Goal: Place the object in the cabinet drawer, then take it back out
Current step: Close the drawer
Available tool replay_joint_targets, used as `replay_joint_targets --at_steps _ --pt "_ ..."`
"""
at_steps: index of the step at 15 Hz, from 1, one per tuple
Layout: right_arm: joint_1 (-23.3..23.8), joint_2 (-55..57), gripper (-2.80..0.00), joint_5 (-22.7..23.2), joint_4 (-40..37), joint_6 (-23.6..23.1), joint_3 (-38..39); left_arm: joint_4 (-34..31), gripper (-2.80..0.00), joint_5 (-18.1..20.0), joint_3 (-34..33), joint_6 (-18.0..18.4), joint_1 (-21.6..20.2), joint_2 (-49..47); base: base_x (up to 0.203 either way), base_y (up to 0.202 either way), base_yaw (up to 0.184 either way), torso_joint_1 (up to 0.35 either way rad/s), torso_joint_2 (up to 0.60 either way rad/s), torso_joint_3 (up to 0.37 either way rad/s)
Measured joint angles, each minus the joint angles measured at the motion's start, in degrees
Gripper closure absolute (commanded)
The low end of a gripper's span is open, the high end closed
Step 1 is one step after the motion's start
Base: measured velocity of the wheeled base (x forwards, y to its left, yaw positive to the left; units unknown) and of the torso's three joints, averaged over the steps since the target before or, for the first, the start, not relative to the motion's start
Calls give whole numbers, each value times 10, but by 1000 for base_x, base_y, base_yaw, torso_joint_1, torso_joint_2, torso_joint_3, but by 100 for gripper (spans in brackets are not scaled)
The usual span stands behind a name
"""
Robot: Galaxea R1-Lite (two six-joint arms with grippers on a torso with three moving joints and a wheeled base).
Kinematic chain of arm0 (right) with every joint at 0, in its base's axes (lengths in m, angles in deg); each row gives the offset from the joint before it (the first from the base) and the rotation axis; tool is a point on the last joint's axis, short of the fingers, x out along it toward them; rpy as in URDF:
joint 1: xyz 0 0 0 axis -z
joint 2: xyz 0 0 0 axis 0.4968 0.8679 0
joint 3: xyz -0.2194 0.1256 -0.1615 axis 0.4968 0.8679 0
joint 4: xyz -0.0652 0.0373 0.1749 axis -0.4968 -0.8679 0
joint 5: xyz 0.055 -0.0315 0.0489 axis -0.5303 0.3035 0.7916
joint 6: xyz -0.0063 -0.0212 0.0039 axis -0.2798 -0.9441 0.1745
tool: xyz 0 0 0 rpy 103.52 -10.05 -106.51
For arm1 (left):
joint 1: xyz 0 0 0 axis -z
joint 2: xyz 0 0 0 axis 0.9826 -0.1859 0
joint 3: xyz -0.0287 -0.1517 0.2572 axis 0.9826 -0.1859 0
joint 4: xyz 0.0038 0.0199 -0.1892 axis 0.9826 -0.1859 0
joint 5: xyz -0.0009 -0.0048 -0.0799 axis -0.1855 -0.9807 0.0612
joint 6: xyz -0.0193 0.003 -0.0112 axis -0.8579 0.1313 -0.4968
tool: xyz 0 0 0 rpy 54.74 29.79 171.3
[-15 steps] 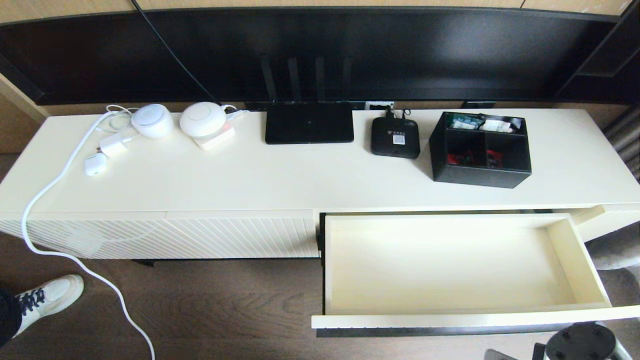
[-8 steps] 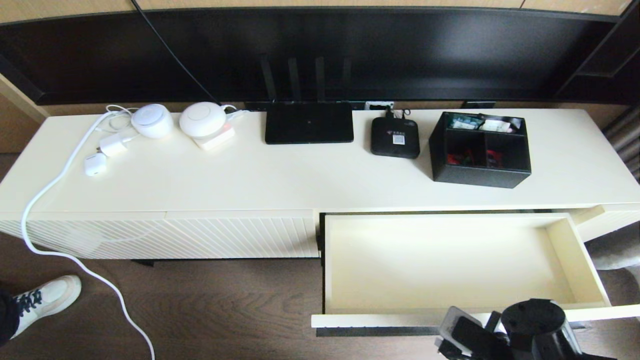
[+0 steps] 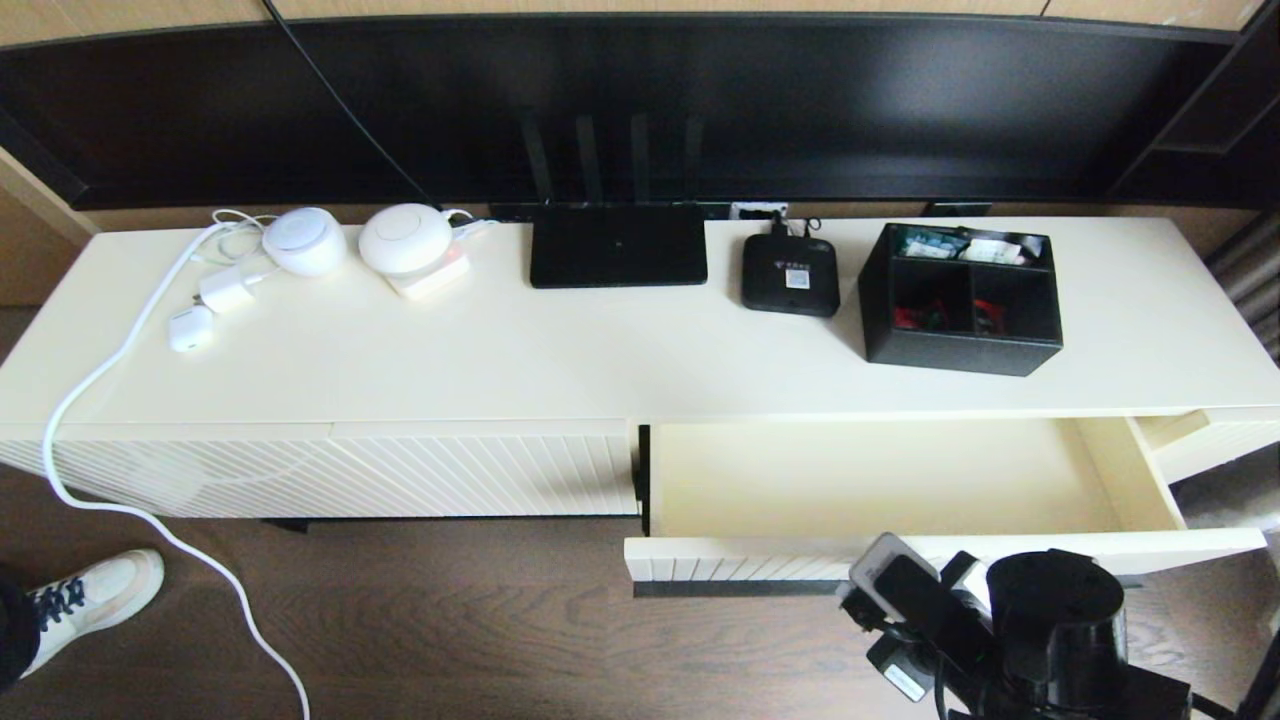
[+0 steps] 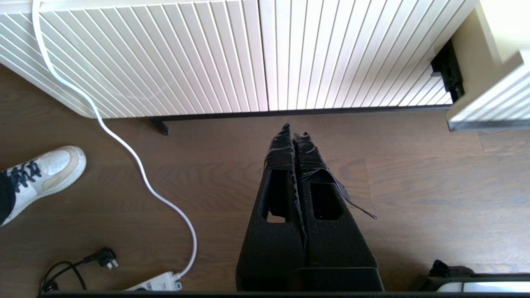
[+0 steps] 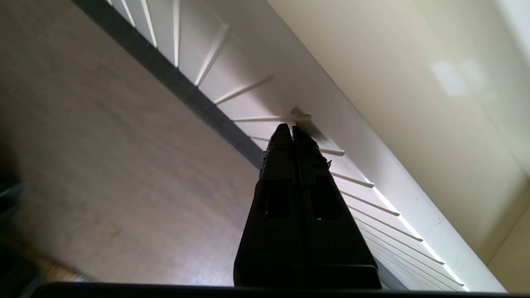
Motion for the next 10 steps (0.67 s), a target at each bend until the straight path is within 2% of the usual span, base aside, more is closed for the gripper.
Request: replay_joint_targets --at_steps 3,10 --pt "15 10 0 1 23 -18 -11 0 0 0 0 0 0 0 0 0 0 0 0 0" --pt "39 67 0 0 61 -19 -46 0 0 0 0 0 0 0 0 0 0 0 0 0"
